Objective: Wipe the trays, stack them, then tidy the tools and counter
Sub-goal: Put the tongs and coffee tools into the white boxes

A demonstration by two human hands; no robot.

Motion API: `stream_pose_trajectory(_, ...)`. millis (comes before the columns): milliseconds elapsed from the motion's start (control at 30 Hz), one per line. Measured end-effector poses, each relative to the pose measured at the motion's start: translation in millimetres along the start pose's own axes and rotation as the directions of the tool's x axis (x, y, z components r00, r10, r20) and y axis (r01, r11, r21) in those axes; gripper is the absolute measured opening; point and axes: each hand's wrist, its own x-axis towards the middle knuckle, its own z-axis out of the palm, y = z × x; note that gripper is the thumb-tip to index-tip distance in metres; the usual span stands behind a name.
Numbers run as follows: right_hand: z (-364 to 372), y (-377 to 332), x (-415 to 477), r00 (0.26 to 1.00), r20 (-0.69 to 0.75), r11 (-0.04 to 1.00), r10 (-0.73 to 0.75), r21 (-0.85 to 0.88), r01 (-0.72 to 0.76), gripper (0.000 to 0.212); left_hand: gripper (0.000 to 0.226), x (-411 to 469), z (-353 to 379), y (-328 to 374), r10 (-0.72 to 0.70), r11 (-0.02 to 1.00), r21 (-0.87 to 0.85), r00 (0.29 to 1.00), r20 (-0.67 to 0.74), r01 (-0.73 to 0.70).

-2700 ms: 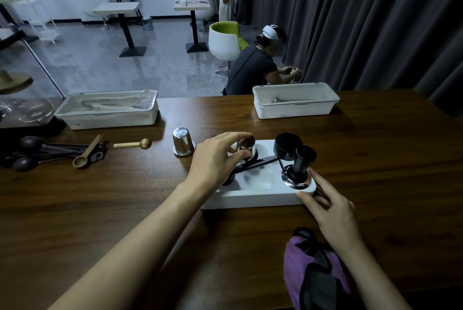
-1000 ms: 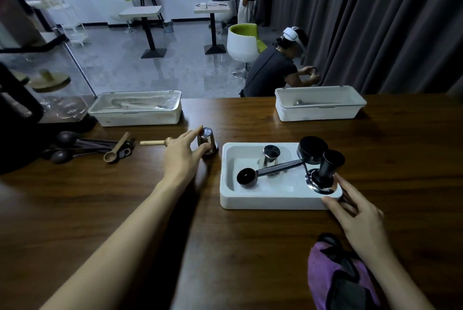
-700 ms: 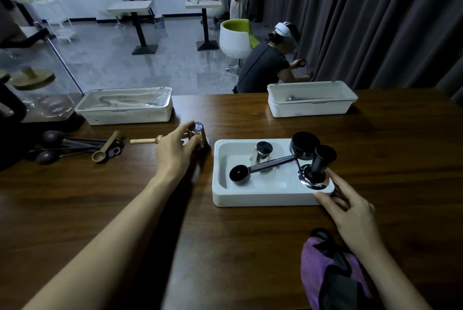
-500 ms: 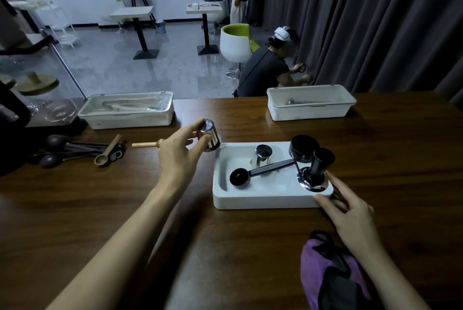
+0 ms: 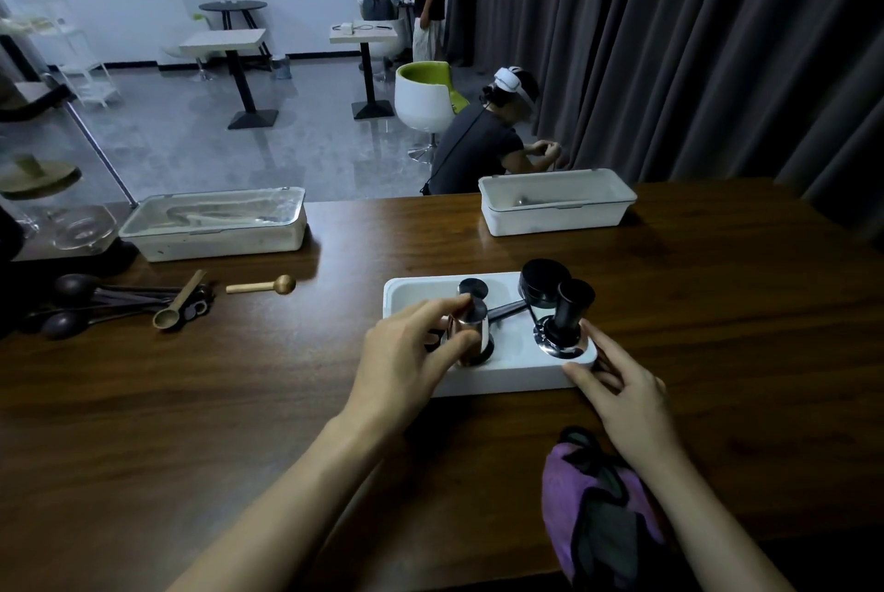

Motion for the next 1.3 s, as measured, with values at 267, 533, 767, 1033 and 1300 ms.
stream_pose_trajectory(267,0,-1,-2,1.0,-0.005,1.0,0.001,-0.013,-0.002,0.065,0.04,9,8,2,-0.044,0.999,-0.007,0.998,0.038,0.044)
stream_pose_trajectory(533,-1,-4,-2,1.0,-0.003,1.0,-0.007,-0.002,0.007,0.059,0.033,9,13,-7,-0.097,0.994,0.057,0.986,0.134,0.09)
stream_pose_trajectory(767,0,-3,-2,1.0,0.001,1.0,-0.017,-0.003,0.017,0.06,0.029,9,15,-7,-0.098,0.995,0.052,0.972,0.211,0.089)
stream_pose_trajectory(1033,0,-4,-3,1.0,0.005,1.0,0.004,-0.026,-0.004,0.068,0.027,15,12,-7,-0.115,0.993,0.008,0.961,0.252,0.116)
stream_pose_trajectory(1300,-2,-2,-3,1.0,0.016,1.0,0.01,-0.025,-0.009,0.064,0.018,17,9,4,-0.119,0.992,0.083,0.957,0.265,0.1)
